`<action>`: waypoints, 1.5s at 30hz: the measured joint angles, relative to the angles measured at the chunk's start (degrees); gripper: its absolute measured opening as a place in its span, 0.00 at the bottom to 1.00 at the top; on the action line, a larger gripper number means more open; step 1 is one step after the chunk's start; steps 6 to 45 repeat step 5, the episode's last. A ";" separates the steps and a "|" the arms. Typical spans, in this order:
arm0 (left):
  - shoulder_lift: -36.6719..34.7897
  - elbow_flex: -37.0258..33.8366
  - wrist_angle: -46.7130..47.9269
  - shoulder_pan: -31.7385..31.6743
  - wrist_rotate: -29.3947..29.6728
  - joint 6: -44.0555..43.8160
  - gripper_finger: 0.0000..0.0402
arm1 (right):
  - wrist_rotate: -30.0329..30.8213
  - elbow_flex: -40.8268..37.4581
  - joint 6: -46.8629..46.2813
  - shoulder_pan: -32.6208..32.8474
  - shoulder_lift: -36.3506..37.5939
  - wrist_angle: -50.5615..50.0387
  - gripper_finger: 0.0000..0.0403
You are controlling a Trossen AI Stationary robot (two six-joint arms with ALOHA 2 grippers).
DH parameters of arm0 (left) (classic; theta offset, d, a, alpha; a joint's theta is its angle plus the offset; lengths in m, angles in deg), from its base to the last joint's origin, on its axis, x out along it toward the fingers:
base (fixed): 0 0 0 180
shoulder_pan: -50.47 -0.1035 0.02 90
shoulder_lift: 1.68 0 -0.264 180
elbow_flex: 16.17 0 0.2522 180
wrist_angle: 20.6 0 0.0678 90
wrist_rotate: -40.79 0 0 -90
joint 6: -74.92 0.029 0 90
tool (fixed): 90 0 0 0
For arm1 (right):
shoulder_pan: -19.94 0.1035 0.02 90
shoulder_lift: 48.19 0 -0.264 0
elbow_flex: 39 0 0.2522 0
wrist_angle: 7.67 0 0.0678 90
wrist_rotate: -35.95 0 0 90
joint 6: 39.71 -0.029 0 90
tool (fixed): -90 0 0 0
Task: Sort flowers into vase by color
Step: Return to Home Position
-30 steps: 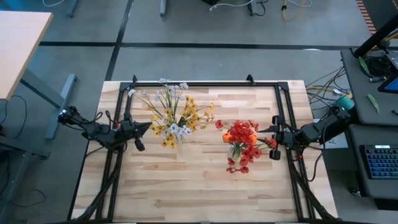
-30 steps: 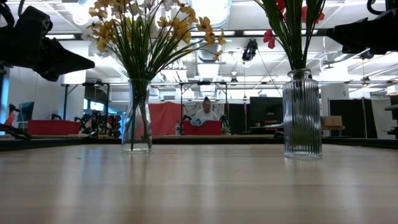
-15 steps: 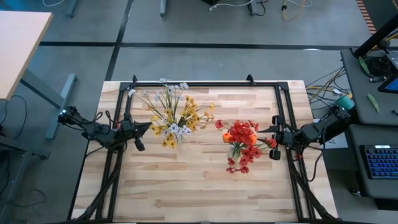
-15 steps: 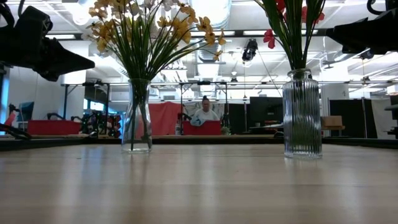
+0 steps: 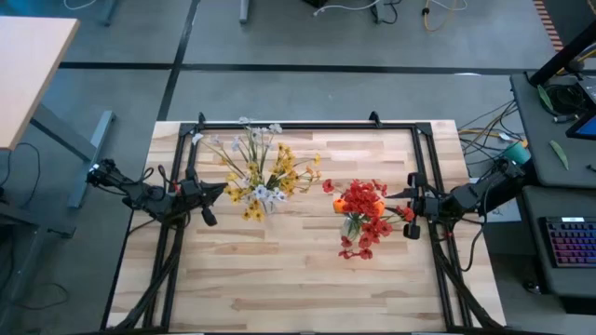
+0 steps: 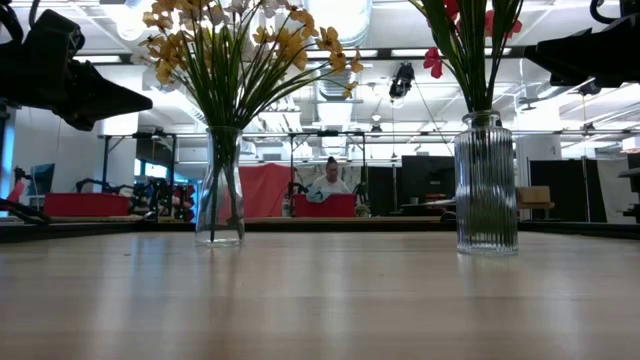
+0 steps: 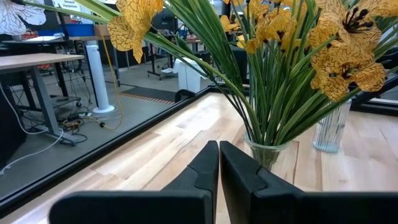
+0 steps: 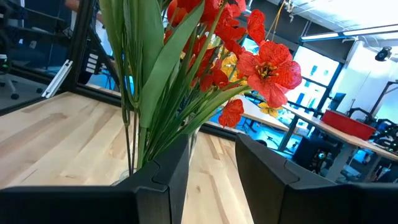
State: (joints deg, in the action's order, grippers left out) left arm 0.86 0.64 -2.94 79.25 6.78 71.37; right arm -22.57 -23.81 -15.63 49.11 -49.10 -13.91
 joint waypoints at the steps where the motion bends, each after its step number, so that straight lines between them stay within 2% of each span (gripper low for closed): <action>1: 0.00 0.00 0.00 0.00 0.00 0.01 0.00 | 0.01 0.00 0.00 0.01 0.00 0.01 0.31; 45: 0.00 0.00 0.00 0.00 0.00 0.00 0.00 | 0.01 0.00 0.00 -0.01 0.00 0.02 0.31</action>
